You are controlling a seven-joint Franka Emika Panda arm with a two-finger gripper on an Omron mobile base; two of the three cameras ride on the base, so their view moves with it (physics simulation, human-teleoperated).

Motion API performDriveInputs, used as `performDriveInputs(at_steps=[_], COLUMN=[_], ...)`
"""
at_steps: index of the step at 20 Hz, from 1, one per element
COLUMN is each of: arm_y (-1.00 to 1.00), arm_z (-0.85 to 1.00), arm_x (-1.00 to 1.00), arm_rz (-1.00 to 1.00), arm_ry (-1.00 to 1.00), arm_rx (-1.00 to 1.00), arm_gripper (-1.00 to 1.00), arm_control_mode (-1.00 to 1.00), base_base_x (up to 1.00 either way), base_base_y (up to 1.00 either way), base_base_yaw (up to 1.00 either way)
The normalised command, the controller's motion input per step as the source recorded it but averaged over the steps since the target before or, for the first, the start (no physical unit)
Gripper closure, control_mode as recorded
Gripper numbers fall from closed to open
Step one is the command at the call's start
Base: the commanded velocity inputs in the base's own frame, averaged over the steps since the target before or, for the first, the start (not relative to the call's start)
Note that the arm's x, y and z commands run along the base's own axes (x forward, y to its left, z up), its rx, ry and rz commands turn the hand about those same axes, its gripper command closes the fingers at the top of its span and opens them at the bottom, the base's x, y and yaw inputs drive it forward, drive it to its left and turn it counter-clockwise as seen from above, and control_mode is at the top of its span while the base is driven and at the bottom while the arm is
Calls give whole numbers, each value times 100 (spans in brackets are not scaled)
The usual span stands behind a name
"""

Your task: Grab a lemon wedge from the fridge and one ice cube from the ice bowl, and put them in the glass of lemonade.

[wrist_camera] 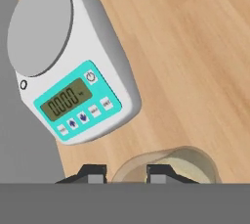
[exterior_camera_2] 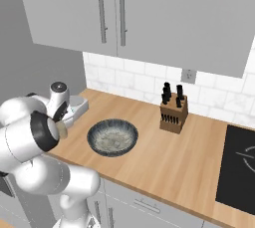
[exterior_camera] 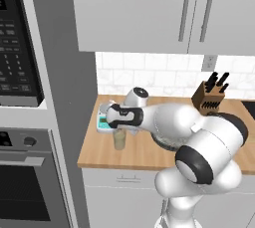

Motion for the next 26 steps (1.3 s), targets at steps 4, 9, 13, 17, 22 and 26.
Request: performDriveInputs(at_steps=[4,9,13,17,22,26], arm_y=[0,1,7,7,3,0], arm_z=[-15,-25,-31,-33,-27,-6], arm_x=[3,0,0,0,0,-13], arm_rz=[-2,-1,-2,-1,-1,0], arm_ry=[-1,-2,-3,-3,-3,-6], arm_rx=[0,0,0,0,0,0], arm_gripper=[100,100,100,100,100,-100], arm_control_mode=[-100,-100,-100,-100,-100,-100], base_base_x=[0,0,0,0,0,0], base_base_y=[0,0,0,0,0,0], base_base_yaw=[0,0,0,0,0,0])
